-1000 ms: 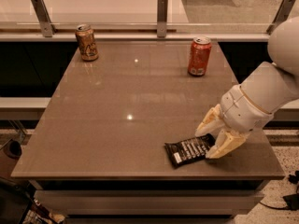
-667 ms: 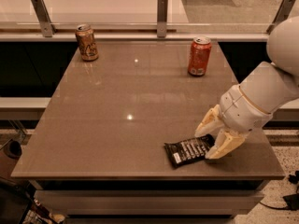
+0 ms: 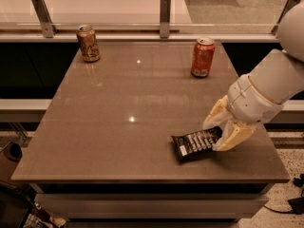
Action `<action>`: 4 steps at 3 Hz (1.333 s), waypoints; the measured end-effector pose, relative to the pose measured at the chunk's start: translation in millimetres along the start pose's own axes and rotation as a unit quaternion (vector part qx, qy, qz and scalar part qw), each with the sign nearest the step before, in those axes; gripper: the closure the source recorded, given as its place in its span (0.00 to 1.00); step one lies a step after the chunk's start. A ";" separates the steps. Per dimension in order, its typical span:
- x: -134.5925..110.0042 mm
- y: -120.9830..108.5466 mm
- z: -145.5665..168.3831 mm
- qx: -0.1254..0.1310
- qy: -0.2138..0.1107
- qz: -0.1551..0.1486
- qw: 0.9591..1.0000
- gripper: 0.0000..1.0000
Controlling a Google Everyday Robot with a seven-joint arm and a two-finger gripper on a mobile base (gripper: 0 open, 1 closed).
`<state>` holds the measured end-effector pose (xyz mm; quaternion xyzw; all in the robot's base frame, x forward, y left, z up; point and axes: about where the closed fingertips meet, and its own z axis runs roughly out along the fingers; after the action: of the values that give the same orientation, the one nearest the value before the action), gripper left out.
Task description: Move rxbar chocolate near orange can
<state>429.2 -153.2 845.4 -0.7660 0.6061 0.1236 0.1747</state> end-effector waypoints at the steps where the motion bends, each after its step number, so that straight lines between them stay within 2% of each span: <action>1: 8.1 -17.2 -31.6 0.017 0.028 0.018 0.999 1.00; 2: 12.4 -36.4 -60.2 0.037 0.045 0.033 0.998 1.00; 3: 10.6 -63.3 -87.7 0.080 0.048 0.051 0.994 1.00; 4: 1.3 -93.3 -107.3 0.120 0.042 0.051 0.991 1.00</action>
Offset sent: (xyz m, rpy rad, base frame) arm 0.0609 -0.0463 0.0886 -0.0958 -0.0895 -0.1639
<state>517.7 -180.1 953.3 -0.7120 0.6617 0.0261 0.2334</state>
